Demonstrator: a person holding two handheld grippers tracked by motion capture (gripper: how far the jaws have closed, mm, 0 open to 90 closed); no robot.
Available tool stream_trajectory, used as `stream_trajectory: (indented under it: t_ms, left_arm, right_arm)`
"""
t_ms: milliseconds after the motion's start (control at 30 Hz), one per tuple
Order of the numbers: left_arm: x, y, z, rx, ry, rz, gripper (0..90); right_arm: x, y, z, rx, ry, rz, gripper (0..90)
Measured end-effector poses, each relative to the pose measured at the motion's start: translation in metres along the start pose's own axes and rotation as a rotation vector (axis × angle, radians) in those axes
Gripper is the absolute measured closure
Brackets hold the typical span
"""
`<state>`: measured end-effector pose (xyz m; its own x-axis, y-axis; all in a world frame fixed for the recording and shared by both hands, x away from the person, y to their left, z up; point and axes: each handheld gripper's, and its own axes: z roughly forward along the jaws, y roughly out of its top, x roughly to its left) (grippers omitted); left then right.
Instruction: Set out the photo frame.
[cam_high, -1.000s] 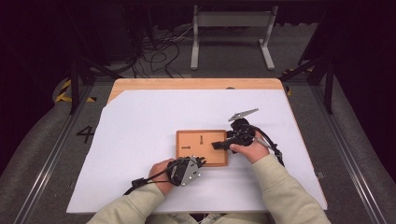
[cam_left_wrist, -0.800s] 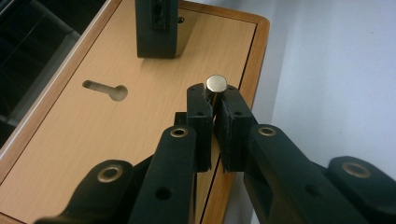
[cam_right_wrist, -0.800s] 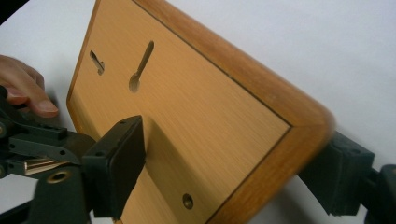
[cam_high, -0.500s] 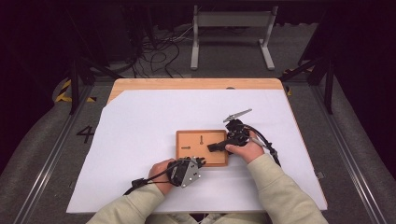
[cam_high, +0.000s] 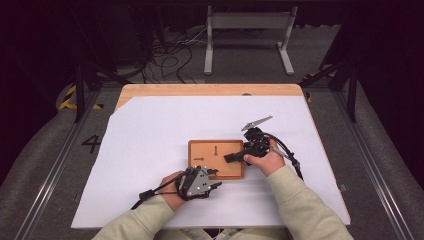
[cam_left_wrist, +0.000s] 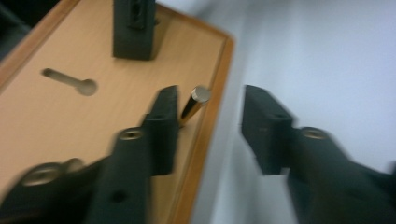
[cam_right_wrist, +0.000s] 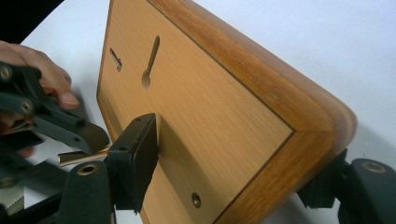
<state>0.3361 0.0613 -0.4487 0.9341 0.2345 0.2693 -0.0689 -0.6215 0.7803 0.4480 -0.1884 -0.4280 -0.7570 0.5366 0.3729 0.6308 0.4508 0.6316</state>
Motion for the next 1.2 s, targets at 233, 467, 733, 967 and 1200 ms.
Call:
stream_trajectory:
  t_ms: [233, 467, 733, 967, 1200]
  left_arm:
    - [0.016, 0.0, -0.032, -0.137, -0.049, -0.123, 37.2]
    - [0.033, -0.003, -0.05, -0.192, -0.011, -0.199, 33.5]
    - [0.047, -0.012, -0.064, -0.203, 0.049, -0.254, 32.6]
    - [0.059, -0.019, -0.079, -0.233, 0.103, -0.295, 31.9]
    - [0.069, -0.029, -0.082, -0.221, 0.139, -0.35, 30.7]
  right_arm:
    - [0.004, 0.0, -0.004, -0.001, -0.006, -0.025, 35.3]
    - [0.009, -0.001, -0.007, -0.002, -0.019, -0.056, 36.5]
    - [0.016, -0.004, -0.013, -0.019, -0.034, -0.11, 39.7]
    - [0.025, -0.007, -0.018, -0.027, -0.054, -0.178, 42.6]
    - [0.033, -0.011, -0.023, -0.036, -0.055, -0.252, 46.7]
